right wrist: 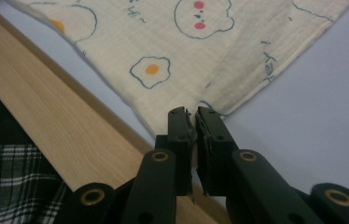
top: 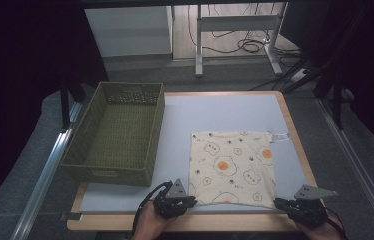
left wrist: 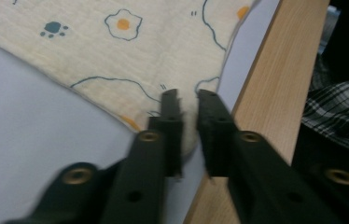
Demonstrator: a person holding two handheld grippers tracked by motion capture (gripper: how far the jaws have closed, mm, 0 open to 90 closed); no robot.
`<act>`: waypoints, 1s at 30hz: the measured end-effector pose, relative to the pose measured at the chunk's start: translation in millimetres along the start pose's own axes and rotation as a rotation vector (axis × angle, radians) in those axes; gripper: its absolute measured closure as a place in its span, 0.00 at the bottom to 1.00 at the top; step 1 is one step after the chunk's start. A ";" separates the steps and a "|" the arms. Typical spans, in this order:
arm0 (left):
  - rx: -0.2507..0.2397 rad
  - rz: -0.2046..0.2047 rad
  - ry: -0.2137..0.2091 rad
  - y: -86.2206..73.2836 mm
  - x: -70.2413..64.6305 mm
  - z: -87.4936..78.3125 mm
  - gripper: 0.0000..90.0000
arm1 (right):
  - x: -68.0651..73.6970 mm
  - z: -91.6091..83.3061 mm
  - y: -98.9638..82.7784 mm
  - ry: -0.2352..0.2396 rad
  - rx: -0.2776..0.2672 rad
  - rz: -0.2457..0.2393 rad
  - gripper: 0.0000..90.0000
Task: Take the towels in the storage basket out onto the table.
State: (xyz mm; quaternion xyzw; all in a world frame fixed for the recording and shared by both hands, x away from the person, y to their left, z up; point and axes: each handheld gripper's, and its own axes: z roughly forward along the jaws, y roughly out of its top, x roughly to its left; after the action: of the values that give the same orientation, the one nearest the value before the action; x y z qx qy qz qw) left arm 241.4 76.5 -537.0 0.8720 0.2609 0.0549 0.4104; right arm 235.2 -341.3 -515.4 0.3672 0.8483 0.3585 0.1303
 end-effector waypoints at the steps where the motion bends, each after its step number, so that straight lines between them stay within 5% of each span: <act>1: -0.011 -0.009 0.007 1.2 1.8 -1.8 0.81 | 0.1 -0.7 0.1 -0.007 -0.003 -0.004 0.89; 7: -0.052 -0.081 0.055 13.8 18.4 -6.8 0.59 | -13.3 -5.5 7.2 -0.036 -0.028 0.029 0.79; 14: -0.066 -0.142 0.113 28.3 39.2 6.7 0.44 | -27.1 4.6 19.8 -0.045 -0.028 0.053 0.65; 30: -0.052 -0.181 0.215 58.6 85.1 32.2 0.32 | -52.0 29.5 47.8 -0.069 -0.037 0.063 0.53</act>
State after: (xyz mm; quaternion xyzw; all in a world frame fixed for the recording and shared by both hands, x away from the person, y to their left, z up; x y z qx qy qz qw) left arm 348.4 66.0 -524.6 0.8231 0.3794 0.1175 0.4059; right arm 311.0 -340.8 -504.8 0.4033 0.8245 0.3653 0.1550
